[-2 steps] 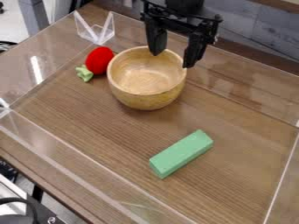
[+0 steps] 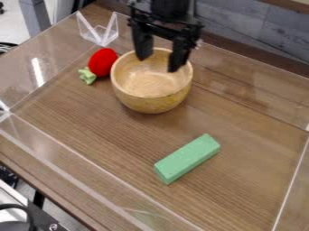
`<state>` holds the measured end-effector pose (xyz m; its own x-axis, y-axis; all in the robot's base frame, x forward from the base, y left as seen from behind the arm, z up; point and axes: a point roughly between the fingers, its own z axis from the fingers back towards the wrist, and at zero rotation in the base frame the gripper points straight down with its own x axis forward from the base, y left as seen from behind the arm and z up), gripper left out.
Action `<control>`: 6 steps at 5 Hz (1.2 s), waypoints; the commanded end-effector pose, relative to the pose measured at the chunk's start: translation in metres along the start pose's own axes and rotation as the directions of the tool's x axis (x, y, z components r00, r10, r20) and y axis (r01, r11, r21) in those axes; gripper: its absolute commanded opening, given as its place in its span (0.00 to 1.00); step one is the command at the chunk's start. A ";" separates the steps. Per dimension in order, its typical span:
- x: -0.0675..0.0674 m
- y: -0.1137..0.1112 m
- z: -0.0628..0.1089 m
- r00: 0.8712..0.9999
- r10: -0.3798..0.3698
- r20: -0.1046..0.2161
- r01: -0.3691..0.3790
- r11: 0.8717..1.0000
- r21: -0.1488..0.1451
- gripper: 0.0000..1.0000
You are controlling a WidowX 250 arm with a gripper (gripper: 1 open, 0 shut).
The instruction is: Move the red fruit to the right
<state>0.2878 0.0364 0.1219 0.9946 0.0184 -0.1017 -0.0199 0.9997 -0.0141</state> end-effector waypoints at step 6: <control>0.027 0.103 -0.007 0.996 0.036 0.087 -0.041 0.998 0.054 1.00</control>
<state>0.3065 0.1365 0.0956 0.9966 0.0521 -0.0632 -0.0508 0.9985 0.0223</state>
